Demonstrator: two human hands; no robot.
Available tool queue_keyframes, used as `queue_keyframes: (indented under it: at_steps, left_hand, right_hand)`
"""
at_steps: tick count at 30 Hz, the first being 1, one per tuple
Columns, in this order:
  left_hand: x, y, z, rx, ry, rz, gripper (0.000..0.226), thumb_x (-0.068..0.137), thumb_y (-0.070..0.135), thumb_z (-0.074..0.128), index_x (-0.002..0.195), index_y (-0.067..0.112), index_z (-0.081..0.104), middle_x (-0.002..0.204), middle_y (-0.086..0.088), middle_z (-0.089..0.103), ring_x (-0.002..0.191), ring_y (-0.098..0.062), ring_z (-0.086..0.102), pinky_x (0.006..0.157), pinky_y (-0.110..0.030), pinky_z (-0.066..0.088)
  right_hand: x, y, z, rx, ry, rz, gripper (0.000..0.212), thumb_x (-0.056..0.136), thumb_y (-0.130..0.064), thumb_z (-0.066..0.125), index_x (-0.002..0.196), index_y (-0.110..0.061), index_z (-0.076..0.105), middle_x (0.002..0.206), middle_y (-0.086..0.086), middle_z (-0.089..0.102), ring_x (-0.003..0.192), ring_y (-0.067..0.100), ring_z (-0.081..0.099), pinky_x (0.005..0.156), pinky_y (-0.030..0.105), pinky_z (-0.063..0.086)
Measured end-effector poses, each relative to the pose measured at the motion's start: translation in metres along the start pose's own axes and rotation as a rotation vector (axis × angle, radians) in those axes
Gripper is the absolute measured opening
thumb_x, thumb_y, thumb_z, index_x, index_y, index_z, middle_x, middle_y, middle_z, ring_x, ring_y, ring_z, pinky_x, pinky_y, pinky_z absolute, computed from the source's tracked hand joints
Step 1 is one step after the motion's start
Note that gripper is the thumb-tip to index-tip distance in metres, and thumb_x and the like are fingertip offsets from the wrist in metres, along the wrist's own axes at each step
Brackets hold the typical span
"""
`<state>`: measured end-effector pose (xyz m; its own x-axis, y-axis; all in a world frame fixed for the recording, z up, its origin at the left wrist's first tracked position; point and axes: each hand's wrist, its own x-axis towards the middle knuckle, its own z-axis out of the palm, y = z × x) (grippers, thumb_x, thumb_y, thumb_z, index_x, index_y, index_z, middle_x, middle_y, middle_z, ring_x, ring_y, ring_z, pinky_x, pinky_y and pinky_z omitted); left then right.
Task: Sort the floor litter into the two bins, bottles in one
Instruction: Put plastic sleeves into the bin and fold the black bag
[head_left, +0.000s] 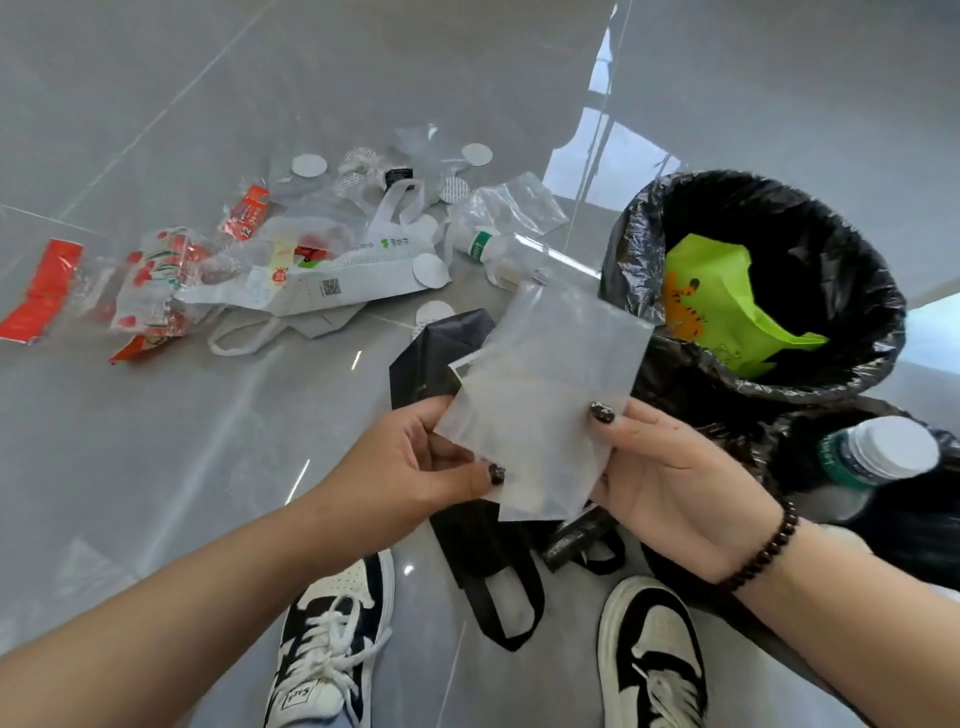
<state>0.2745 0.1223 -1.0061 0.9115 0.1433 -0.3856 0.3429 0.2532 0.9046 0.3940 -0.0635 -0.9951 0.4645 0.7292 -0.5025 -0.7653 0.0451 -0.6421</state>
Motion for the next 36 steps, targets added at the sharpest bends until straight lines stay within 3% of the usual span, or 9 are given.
queue_keyframes:
  at_steps: [3, 6, 10, 14, 17, 21, 24, 29, 36]
  left_hand:
    - [0.0, 0.006, 0.012, 0.07, -0.009, 0.025, 0.03, 0.08, -0.01, 0.068, 0.106, 0.005, 0.063, 0.096, -0.006, 0.076, 0.088, -0.015, 0.073, 0.073, -0.017, 0.053]
    - [0.006, 0.01, 0.017, 0.091, 0.03, 0.041, 0.028, 0.079, -0.002, 0.074, 0.104, 0.003, 0.063, 0.091, -0.01, 0.076, 0.083, -0.028, 0.071, 0.077, -0.033, 0.053]
    - [0.018, 0.027, 0.021, 0.077, 0.06, 0.095, 0.017, 0.079, 0.001, 0.07, 0.092, 0.009, 0.063, 0.075, 0.003, 0.072, 0.071, -0.008, 0.066, 0.067, -0.022, 0.054]
    - [0.041, 0.051, 0.038, 0.008, -0.068, 0.085, 0.05, 0.08, 0.001, 0.072, 0.123, 0.021, 0.055, 0.106, 0.002, 0.073, 0.096, -0.018, 0.071, 0.078, -0.033, 0.059]
    - [0.066, 0.066, 0.056, -0.028, -0.007, 0.132, 0.051, 0.079, -0.008, 0.069, 0.12, 0.021, 0.058, 0.107, -0.007, 0.072, 0.099, -0.026, 0.07, 0.083, -0.046, 0.058]
    - [0.088, 0.074, 0.061, 0.073, 0.103, 0.22, 0.032, 0.083, -0.008, 0.067, 0.102, 0.018, 0.063, 0.085, 0.004, 0.074, 0.08, -0.009, 0.071, 0.068, -0.029, 0.06]
    - [0.093, 0.072, 0.064, 0.154, 0.081, 0.238, 0.031, 0.091, -0.005, 0.059, 0.108, 0.02, 0.061, 0.095, 0.002, 0.072, 0.077, -0.018, 0.074, 0.056, -0.026, 0.058]
    - [0.112, 0.077, 0.079, 0.231, 0.132, 0.347, 0.042, 0.095, -0.001, 0.051, 0.119, 0.033, 0.051, 0.114, -0.002, 0.065, 0.092, -0.029, 0.071, 0.065, -0.036, 0.061]
    - [0.144, 0.089, 0.095, 0.476, 0.16, 0.542, 0.039, 0.092, -0.002, 0.052, 0.118, 0.027, 0.055, 0.101, 0.008, 0.069, 0.085, -0.001, 0.069, 0.072, -0.023, 0.058]
  right_hand:
    - [-0.005, 0.001, 0.002, -0.038, 0.111, 0.013, 0.07, 0.057, -0.02, 0.086, 0.115, 0.01, 0.06, 0.12, 0.023, 0.064, 0.105, 0.032, 0.064, 0.092, 0.044, 0.052]
    - [-0.008, -0.007, 0.002, -0.023, 0.221, -0.092, 0.063, 0.06, -0.016, 0.075, 0.111, 0.015, 0.057, 0.115, 0.025, 0.065, 0.096, 0.03, 0.067, 0.087, 0.042, 0.055]
    - [-0.01, -0.027, 0.006, -0.017, 0.223, -0.231, 0.041, 0.065, -0.015, 0.069, 0.101, 0.006, 0.062, 0.099, 0.017, 0.071, 0.082, 0.021, 0.07, 0.085, 0.037, 0.055]
    - [-0.01, -0.044, 0.012, -0.083, 0.259, -0.324, 0.025, 0.066, -0.017, 0.069, 0.088, -0.006, 0.064, 0.092, 0.01, 0.071, 0.079, 0.018, 0.068, 0.078, 0.033, 0.056]
    - [-0.012, -0.061, 0.01, -0.166, 0.417, -0.405, 0.003, 0.081, -0.008, 0.063, 0.079, -0.01, 0.064, 0.083, 0.004, 0.07, 0.078, 0.017, 0.067, 0.077, 0.031, 0.056]
    - [-0.03, -0.119, -0.013, -0.103, 0.639, -0.709, 0.029, 0.084, -0.003, 0.065, 0.061, -0.02, 0.061, 0.076, 0.004, 0.068, 0.078, 0.024, 0.067, 0.078, 0.044, 0.057]
    - [-0.04, -0.158, -0.05, -0.552, 0.922, -0.946, 0.013, 0.077, -0.023, 0.069, 0.067, -0.027, 0.064, 0.078, -0.002, 0.07, 0.076, 0.023, 0.069, 0.074, 0.049, 0.057]
    - [-0.001, -0.144, -0.077, -1.401, 0.78, -0.487, 0.008, 0.086, -0.019, 0.065, 0.08, -0.013, 0.064, 0.074, -0.006, 0.07, 0.067, 0.008, 0.062, 0.054, 0.014, 0.046]
    - [0.047, -0.13, -0.101, -1.799, 0.637, -0.139, 0.034, 0.084, -0.034, 0.068, 0.112, -0.015, 0.066, 0.105, 0.007, 0.066, 0.101, 0.024, 0.06, 0.084, 0.028, 0.046]
